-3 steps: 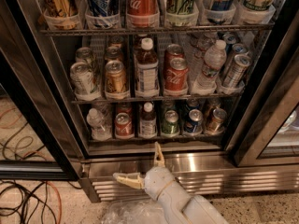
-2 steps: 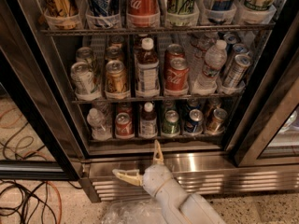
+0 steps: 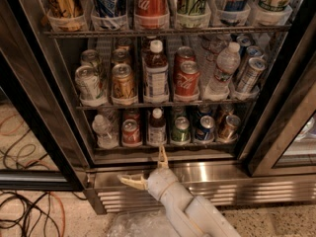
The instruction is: Pick coke can from bottom shelf of fridge
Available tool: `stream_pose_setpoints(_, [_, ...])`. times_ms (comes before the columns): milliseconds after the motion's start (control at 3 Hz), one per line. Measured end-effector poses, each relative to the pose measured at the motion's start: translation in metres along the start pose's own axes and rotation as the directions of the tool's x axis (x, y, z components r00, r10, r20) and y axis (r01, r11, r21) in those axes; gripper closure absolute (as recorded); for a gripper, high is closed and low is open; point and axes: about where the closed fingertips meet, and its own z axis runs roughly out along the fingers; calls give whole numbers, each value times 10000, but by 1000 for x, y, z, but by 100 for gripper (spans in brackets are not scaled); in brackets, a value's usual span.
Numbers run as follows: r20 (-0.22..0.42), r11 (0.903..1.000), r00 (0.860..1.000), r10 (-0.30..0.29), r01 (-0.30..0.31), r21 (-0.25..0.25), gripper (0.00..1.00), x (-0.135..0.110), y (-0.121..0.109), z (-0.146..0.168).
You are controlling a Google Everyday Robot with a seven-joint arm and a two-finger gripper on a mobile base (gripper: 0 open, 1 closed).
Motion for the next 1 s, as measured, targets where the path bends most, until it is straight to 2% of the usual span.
stream_pose_setpoints(333, [270,9997,9996,-89,83,226,0,4,-12,25])
stream_pose_setpoints(667, [270,9997,9996,-89,83,226,0,4,-12,25])
stream_pose_setpoints(1000, [270,9997,9996,-89,83,226,19,4,-12,25])
